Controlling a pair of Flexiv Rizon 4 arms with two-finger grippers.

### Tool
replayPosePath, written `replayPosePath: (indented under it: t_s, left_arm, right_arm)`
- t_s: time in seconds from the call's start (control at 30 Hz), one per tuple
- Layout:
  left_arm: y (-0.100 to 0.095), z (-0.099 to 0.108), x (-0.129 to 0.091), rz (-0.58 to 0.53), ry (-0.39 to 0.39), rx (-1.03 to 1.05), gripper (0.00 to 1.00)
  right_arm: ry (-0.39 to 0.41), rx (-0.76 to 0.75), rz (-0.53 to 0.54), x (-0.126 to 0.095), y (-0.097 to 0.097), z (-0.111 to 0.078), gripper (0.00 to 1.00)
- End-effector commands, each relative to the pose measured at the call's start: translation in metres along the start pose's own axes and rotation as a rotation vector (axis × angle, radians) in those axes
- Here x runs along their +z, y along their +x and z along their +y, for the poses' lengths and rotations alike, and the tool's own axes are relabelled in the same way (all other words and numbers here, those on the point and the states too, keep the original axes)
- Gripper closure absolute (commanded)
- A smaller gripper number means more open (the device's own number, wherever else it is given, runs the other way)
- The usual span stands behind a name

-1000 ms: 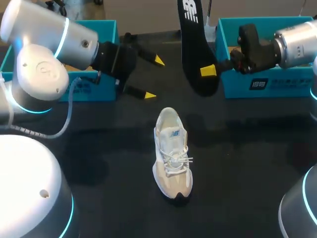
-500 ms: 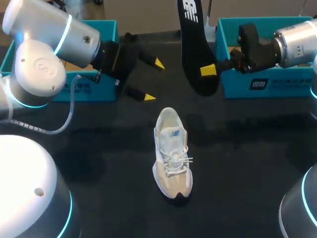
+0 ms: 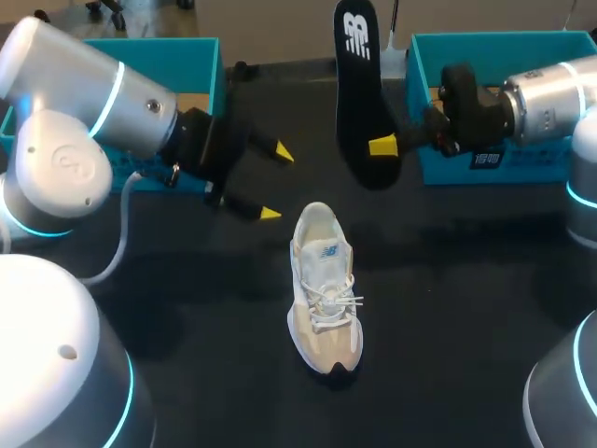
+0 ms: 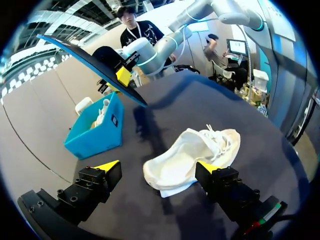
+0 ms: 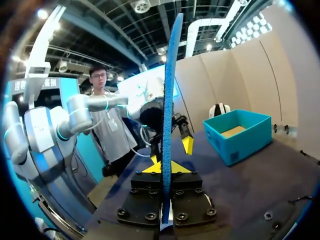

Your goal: Take the shoe out of the shoebox, open the shoe tongue, remove and reinsert the insole, then place the shoe into the shoebox

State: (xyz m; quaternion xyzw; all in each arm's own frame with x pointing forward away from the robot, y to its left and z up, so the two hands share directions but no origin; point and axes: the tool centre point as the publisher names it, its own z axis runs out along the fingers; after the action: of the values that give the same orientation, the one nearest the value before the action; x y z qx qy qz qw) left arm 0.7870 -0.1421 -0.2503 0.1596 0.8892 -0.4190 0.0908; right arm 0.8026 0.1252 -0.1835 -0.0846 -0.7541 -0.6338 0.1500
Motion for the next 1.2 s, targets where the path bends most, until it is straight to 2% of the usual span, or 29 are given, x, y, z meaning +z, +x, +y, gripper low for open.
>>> replayPosePath:
  t_s: [0.03,0.23,0.8,1.2]
  left_arm:
    - [0.006,0.013,0.010,-0.003,0.006,-0.005,0.00]
    - [0.011,0.027,0.018,0.019,0.000,-0.033,0.00]
    - [0.033,0.044,0.034,0.070,-0.021,-0.056,0.00]
    - [0.049,0.051,0.043,0.089,-0.030,-0.103,0.00]
  right_arm:
    - [-0.013,0.006,0.024,0.014,-0.015,-0.011,1.00]
    - [-0.046,0.023,0.045,0.027,-0.018,-0.024,1.00]
    - [-0.103,0.060,0.061,0.059,-0.021,-0.049,1.00]
    - [-0.103,0.060,0.061,0.059,-0.021,-0.049,1.00]
